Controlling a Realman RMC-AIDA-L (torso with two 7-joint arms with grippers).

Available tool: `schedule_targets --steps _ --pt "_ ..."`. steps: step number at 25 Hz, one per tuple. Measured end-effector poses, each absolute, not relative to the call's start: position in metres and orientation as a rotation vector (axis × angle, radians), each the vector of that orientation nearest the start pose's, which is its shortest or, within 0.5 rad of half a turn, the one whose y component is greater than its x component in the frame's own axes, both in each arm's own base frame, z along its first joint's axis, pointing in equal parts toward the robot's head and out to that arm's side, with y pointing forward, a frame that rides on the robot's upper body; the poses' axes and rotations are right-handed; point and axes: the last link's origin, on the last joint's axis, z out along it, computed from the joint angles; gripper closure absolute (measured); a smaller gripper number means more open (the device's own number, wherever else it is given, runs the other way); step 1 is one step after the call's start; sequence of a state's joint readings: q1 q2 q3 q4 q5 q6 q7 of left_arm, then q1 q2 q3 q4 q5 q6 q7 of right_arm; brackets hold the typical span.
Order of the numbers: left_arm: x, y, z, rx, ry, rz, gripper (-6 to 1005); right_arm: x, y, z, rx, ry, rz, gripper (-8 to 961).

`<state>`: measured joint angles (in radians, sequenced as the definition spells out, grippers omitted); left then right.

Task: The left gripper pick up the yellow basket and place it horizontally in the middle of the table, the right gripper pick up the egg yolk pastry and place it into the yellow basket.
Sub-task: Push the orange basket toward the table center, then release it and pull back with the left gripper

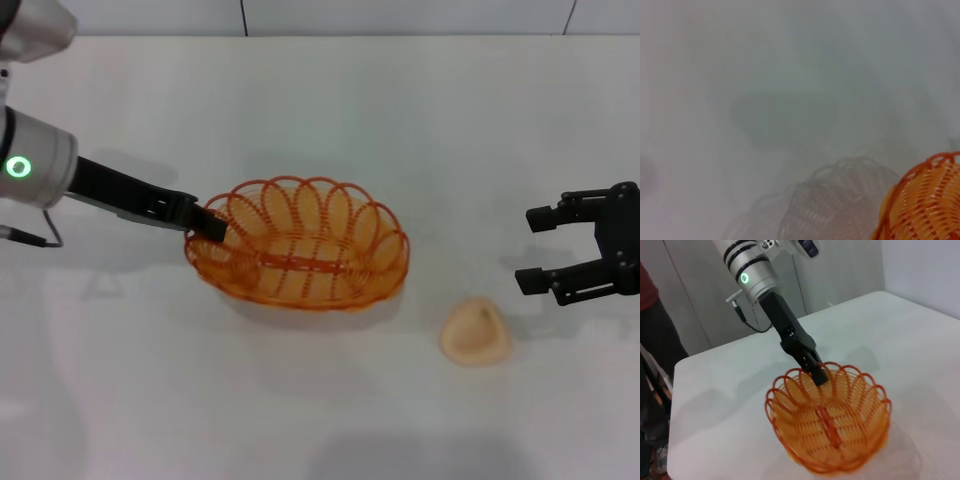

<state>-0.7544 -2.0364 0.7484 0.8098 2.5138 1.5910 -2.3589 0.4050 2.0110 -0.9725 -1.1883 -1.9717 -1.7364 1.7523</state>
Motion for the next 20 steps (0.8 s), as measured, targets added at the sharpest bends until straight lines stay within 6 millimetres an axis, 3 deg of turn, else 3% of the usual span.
schedule_targets --steps 20 --pt "-0.248 0.362 -0.016 -2.543 -1.583 -0.048 923 0.226 0.314 0.059 -2.917 0.503 0.396 117"
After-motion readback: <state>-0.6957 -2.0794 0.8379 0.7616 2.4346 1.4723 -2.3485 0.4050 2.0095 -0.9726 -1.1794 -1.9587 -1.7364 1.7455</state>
